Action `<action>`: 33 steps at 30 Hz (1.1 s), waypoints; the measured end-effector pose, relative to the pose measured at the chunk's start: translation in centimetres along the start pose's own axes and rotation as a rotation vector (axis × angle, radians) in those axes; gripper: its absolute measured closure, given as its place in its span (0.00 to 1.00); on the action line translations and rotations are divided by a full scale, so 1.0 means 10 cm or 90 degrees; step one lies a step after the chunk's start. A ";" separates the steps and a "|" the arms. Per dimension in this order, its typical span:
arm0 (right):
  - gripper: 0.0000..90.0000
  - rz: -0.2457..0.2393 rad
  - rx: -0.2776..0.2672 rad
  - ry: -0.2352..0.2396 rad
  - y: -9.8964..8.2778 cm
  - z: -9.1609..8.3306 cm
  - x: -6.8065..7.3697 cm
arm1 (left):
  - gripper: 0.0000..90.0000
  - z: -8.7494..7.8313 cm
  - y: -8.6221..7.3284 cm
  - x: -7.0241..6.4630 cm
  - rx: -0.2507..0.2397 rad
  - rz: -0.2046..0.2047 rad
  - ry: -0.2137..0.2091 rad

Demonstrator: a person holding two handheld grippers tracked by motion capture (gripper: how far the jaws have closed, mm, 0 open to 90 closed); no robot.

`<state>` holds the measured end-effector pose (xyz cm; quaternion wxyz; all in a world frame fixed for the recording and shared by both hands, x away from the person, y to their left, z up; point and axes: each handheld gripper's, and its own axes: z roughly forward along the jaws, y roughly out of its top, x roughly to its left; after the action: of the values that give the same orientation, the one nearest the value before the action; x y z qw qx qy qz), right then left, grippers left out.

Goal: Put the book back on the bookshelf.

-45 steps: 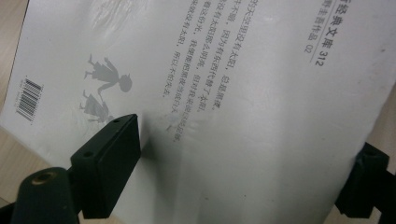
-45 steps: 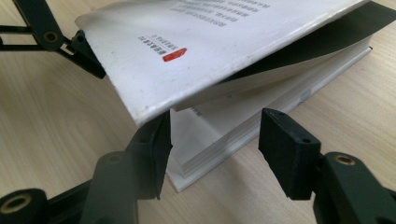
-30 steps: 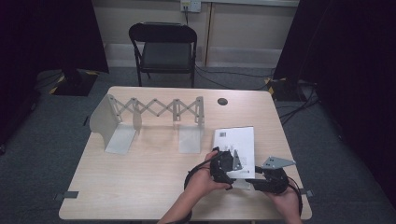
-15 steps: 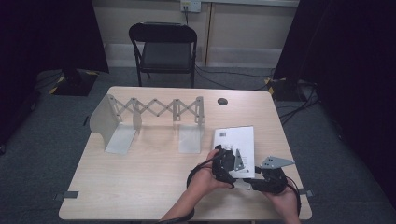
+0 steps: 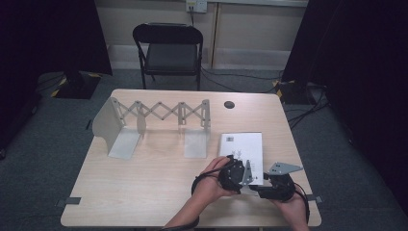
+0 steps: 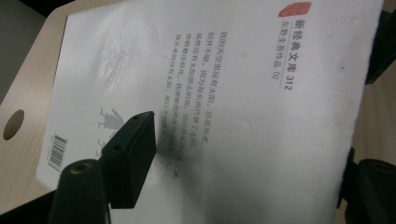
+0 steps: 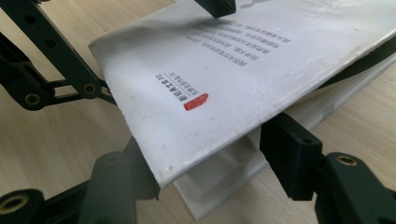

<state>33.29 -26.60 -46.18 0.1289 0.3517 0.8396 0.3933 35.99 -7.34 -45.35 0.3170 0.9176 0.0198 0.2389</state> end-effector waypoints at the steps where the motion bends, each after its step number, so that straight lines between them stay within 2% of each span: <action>1: 0.47 0.002 -0.002 0.006 0.00 0.00 -0.01 | 0.34 -0.01 0.01 0.00 0.000 0.002 0.000; 6: 0.37 -0.015 -0.010 -0.006 -0.01 -0.02 -0.01 | 0.43 -0.07 0.07 0.00 0.007 0.017 0.005; 10: 0.32 -0.044 -0.004 -0.012 -0.06 -0.04 -0.03 | 0.47 -0.13 0.13 0.05 0.018 0.011 0.002; 12: 0.30 -0.058 -0.004 -0.015 -0.09 -0.06 -0.04 | 0.49 -0.16 0.15 0.09 0.018 -0.002 0.000; 17: 0.28 -0.043 -0.018 -0.010 -0.17 -0.14 -0.12 | 0.53 -0.22 0.25 0.18 0.043 -0.009 -0.009; 20: 0.27 -0.057 -0.016 -0.017 -0.21 -0.18 -0.14 | 0.53 -0.25 0.29 0.24 0.047 -0.027 -0.014; 23: 0.26 -0.052 -0.018 -0.010 -0.27 -0.21 -0.19 | 0.57 -0.30 0.33 0.31 0.053 -0.047 -0.015; 29: 0.26 -0.059 -0.010 -0.007 -0.34 -0.23 -0.22 | 0.59 -0.35 0.39 0.38 0.068 -0.054 -0.015; 30: 0.26 -0.078 0.006 -0.009 -0.36 -0.19 -0.20 | 0.60 -0.35 0.40 0.40 0.071 -0.054 -0.017; 33: 0.26 -0.089 0.011 -0.007 -0.36 -0.17 -0.18 | 0.60 -0.36 0.40 0.42 0.067 -0.068 -0.020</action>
<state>31.98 -30.37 -47.89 0.1573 0.2956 0.8647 0.3744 37.60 -7.71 -38.71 0.2807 0.9343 0.0762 0.2062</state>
